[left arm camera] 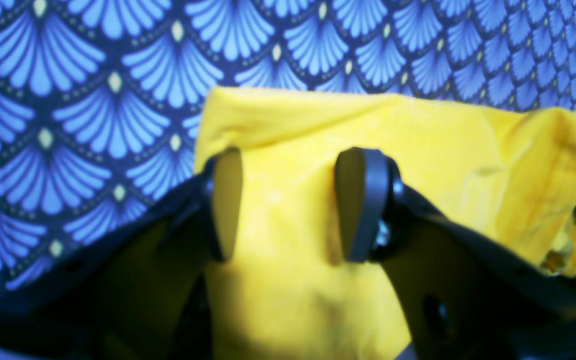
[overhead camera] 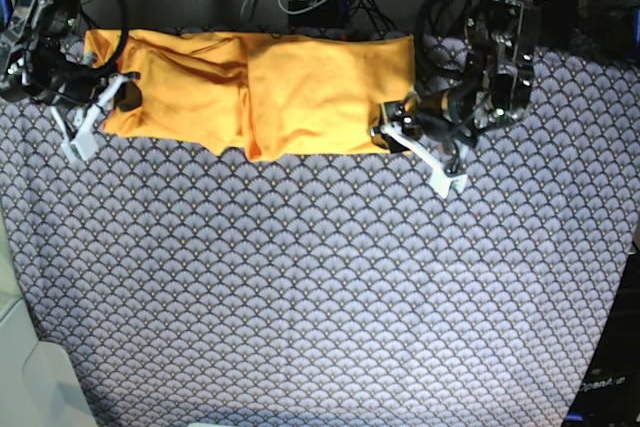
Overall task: Fold the T-shirt properly
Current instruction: 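Grasp the bundle with the right gripper and fold it toward the left gripper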
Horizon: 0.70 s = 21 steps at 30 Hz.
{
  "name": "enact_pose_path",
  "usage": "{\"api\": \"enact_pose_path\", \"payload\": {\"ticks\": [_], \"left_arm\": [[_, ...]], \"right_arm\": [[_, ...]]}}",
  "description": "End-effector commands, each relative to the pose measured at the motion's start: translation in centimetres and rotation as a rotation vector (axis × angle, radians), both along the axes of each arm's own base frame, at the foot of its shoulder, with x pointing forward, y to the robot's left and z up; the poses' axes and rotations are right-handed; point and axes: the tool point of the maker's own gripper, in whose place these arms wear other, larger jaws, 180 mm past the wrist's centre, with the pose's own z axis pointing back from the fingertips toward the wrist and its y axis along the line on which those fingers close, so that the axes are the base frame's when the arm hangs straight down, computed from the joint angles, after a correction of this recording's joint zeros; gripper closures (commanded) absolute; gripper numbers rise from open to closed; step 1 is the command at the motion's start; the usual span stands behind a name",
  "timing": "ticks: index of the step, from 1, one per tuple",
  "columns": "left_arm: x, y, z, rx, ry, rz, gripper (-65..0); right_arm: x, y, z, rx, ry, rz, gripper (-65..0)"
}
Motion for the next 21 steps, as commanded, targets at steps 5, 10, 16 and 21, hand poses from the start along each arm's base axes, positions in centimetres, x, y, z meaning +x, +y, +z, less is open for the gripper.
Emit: {"api": "enact_pose_path", "payload": {"ticks": [5, 10, 16, 21], "left_arm": [[1.4, -0.1, 1.6, -0.009, -0.061, 0.002, -30.3], [2.0, -0.6, 4.1, -0.018, -0.136, -0.012, -30.3], [1.7, -1.1, 6.1, -0.026, -0.156, -0.048, -30.3], [1.2, 1.2, 7.2, -0.018, -0.133, -0.006, -30.3]], "right_arm": [[1.1, -0.5, 2.2, -0.053, -0.047, 0.031, 0.0], [2.2, 1.0, 4.1, -0.059, -0.114, 0.050, 0.0], [3.2, 4.4, 6.1, -0.022, -0.205, 0.070, 0.0], [3.3, 8.9, 6.1, 0.045, -0.217, 0.157, 0.0]]}}
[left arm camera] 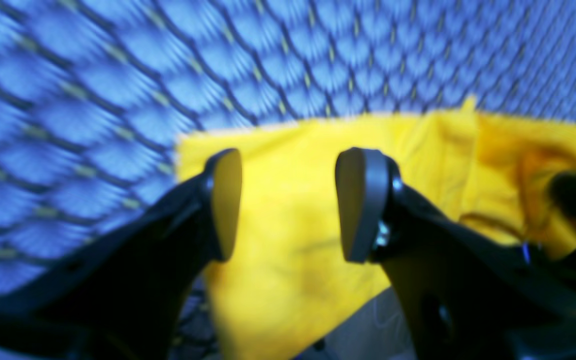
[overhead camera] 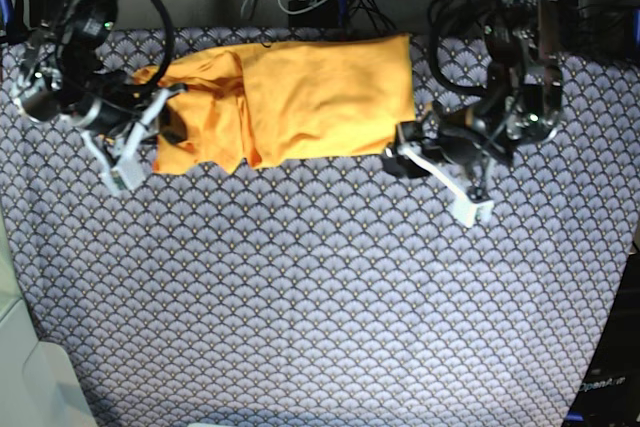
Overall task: Fold the T-shirt properly
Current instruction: 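Grasp the bundle with the right gripper and fold it toward the left gripper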
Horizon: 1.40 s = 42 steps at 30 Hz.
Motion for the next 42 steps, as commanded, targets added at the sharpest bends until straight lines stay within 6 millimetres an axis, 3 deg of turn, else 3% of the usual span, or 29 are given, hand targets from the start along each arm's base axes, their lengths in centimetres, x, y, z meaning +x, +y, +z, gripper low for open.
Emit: {"api": "enact_pose_path", "payload": {"ticks": [1, 6, 11, 15, 22, 33, 39, 42], "left_arm": [[-0.2, 0.9, 0.4, 0.002, -0.004, 0.015, -30.3], [-2.0, 5.0, -1.6, 0.031, 0.071, 0.128, -30.3], [-2.9, 5.4, -3.4, 0.041, 0.131, 0.129, -30.3], [-2.6, 5.6, -4.4, 0.031, 0.140, 0.157, -30.3], [-3.3, 3.3, -6.2, 0.031, 0.159, 0.103, -30.3], [-3.5, 2.0, -7.1, 0.008, 0.188, 0.090, -30.3], [-3.4, 1.6, -6.8, 0.001, 0.180, 0.084, -30.3], [-3.4, 1.6, -6.9, 0.001, 0.181, 0.084, -30.3]], "right_arm": [[0.6, 1.0, 1.0, 0.032, -0.045, 0.016, 0.0], [0.6, 4.7, 1.1, 0.093, -0.046, 0.078, 0.0], [0.6, 7.5, 1.6, 0.150, -0.054, 0.116, 0.0], [1.9, 9.8, 3.4, 0.189, -0.115, 0.146, 0.0], [1.8, 14.1, 5.1, 0.225, -0.154, 0.269, 0.0], [-0.9, 18.3, 4.8, 0.271, -0.114, 0.394, 0.0], [-0.8, 18.6, 5.0, 0.271, -0.122, 0.404, 0.0], [0.3, 19.1, 5.8, 0.272, -0.152, 0.418, 0.0]]}}
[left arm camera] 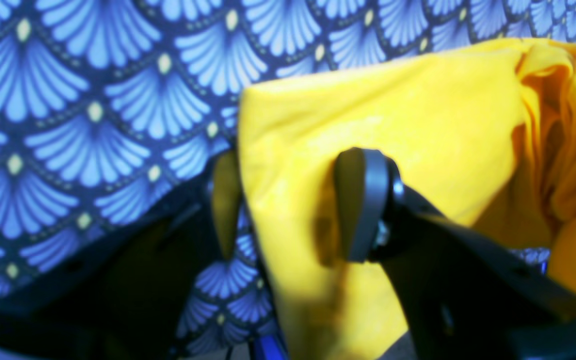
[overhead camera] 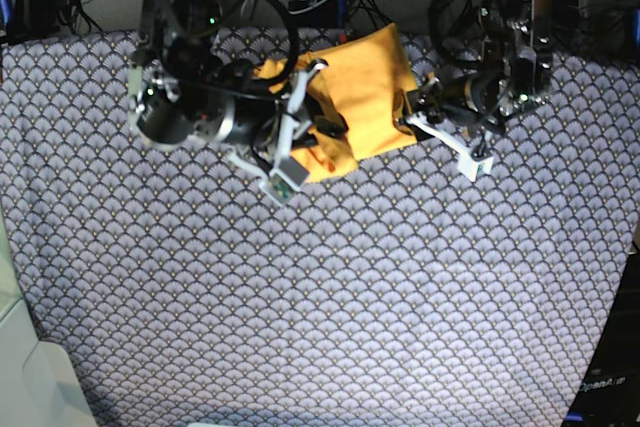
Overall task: Fold the T-shirt properly
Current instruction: 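Grasp the bundle with the right gripper and fold it toward the left gripper, then lay the folded end onto the bundle with the right gripper and press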
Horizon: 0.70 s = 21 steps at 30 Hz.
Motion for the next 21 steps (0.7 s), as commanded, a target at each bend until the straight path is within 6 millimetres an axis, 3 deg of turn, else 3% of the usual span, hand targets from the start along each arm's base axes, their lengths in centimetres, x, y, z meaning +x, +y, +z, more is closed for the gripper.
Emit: {"api": "enact_pose_path", "payload": {"ticks": [1, 7, 10, 12, 15, 19, 21], "left_arm": [[0.3, -0.1, 0.5, -0.004, -0.011, -0.006, -30.3], [0.3, 0.3, 0.6, -0.004, -0.010, -0.003, -30.3], [0.5, 0.2, 1.7, -0.002, -0.043, -0.009, -30.3], [0.9, 1.2, 3.2, 0.017, -0.089, 0.002, -30.3], [0.1, 2.2, 4.1, 0.030, -0.089, 0.014, -30.3], [-0.8, 5.4, 4.0, 0.057, -0.057, 0.096, -30.3], [-0.8, 6.0, 4.0, 0.062, -0.057, 0.120, -30.3]], "right_arm": [[1.0, 1.0, 1.9, 0.064, -0.055, 0.004, 0.0], [1.0, 1.4, 0.0, 0.070, 0.017, 0.015, 0.0], [0.9, 2.4, -0.3, 0.086, 0.031, 0.040, 0.0], [0.6, 3.4, -0.2, 0.101, 0.031, 0.068, 0.0], [0.2, 4.5, 0.0, 0.107, 0.022, 0.103, 0.0], [0.3, 5.1, 0.5, 0.107, 0.004, 0.130, 0.0], [0.3, 5.3, 0.6, 0.107, -0.001, 0.137, 0.0]]}}
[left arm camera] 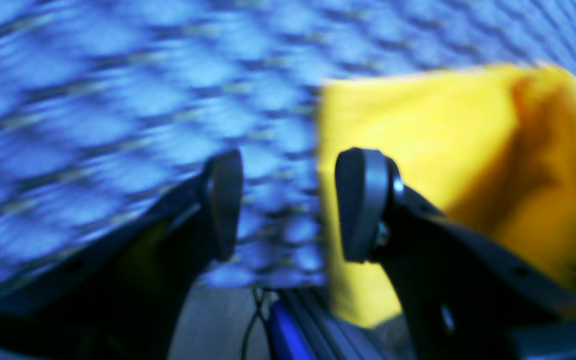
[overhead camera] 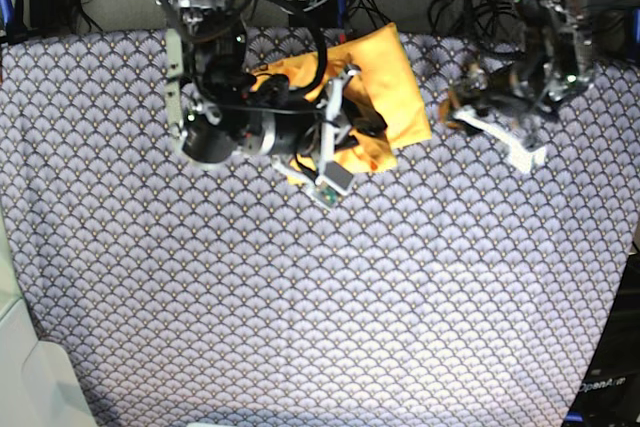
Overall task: Fold the T-shirt properly
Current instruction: 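Lay the folded end onto the bundle with the right gripper and press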
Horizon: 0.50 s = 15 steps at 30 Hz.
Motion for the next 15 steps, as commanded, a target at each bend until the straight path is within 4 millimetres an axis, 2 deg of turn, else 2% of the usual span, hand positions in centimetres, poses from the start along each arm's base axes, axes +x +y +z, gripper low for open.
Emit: {"api": "enact_pose_path", "payload": {"ticks": [1, 4, 8, 11, 15], "left_arm": [[0.7, -0.3, 0.8, -0.018, -0.029, -0.005, -30.3], [0.2, -0.1, -0.4, -0.028, 0.009, 0.012, -30.3], [-0.5, -0.3, -2.6, -0.057, 0.078, 0.038, -30.3], [-0.5, 0.0, -3.3, -0.034, 0.100, 0.045, -30.3], [-0.7, 0.3, -3.2, -0.013, 0.102, 0.038, -30.3]], "right_arm": [[0.6, 0.9, 1.8, 0.069, -0.039, -0.003, 0.0], [0.3, 2.1, 2.3, 0.101, -0.051, 0.019, 0.0], [-0.5, 4.0, 1.4, 0.127, -0.016, 0.066, 0.0], [-0.8, 4.9, 0.8, 0.135, 0.007, 0.089, 0.0], [-0.8, 5.2, 0.4, 0.147, 0.027, 0.089, 0.0]]}}
